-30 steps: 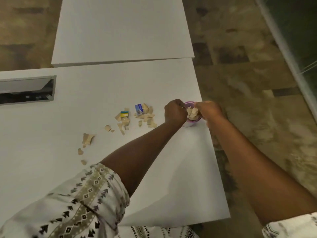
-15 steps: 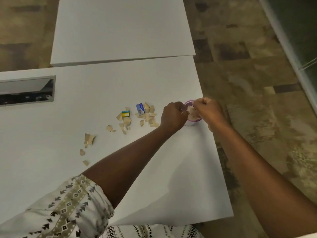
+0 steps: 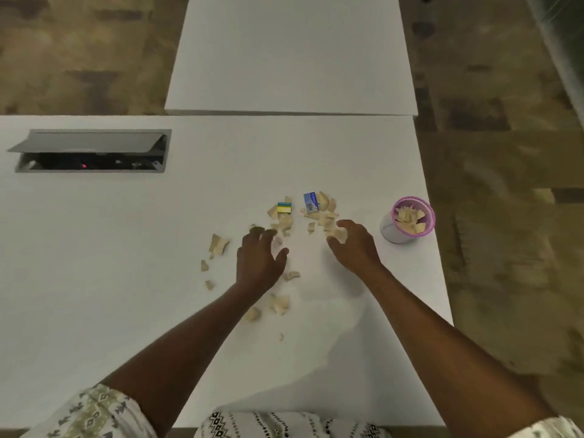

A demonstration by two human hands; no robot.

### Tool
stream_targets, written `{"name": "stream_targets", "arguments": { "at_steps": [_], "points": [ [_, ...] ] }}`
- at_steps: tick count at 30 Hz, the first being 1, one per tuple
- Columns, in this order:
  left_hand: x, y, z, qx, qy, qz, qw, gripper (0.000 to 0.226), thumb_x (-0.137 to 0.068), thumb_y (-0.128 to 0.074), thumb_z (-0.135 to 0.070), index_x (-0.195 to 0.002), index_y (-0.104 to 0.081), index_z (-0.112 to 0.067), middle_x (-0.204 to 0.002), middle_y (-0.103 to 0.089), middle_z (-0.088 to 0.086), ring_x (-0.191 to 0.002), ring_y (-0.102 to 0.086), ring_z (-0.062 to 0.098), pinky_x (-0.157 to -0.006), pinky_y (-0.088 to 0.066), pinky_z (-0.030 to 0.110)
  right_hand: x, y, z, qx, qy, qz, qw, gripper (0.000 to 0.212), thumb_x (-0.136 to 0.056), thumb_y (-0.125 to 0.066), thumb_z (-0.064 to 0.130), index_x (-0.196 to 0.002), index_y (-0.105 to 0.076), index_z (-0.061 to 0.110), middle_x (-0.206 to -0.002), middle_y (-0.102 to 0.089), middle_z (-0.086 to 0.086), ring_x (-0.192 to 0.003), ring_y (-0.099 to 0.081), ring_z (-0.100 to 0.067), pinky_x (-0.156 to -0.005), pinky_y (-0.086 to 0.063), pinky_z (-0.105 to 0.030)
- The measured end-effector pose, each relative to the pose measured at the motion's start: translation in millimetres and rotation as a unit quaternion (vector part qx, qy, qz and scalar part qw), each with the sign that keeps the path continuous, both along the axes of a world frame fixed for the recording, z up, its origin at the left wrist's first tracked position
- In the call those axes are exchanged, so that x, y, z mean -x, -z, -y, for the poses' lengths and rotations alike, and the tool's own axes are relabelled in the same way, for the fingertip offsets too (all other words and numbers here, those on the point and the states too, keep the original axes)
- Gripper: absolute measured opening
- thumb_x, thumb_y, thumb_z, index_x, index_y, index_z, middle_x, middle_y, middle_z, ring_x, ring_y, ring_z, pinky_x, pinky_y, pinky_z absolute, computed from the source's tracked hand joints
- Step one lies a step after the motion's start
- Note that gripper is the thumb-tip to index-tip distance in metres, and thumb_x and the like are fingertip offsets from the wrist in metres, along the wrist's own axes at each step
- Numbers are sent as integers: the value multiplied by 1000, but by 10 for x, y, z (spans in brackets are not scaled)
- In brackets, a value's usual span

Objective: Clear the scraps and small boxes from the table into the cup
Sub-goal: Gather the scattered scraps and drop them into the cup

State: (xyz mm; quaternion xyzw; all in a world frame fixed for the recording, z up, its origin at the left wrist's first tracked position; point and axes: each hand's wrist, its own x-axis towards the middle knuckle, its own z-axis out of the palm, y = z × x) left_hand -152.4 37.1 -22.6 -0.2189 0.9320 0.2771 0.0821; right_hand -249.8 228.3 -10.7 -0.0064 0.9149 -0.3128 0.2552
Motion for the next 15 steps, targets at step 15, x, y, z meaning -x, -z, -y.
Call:
{"name": "stream_targets", "arguments": {
  "at_steps": [15],
  "points": [
    [-858,471,763,65,82,133,986,85,-98,-41,-57,-159,-3,-12,-168,9,10,-155,2,35,-124,-19,47,-363,452,1092,-159,-230,7,960,75,-93,-51,27,-156,-10,34,-165,15,-9,-149,9,-48,-119,-12,-61]
  ]
}}
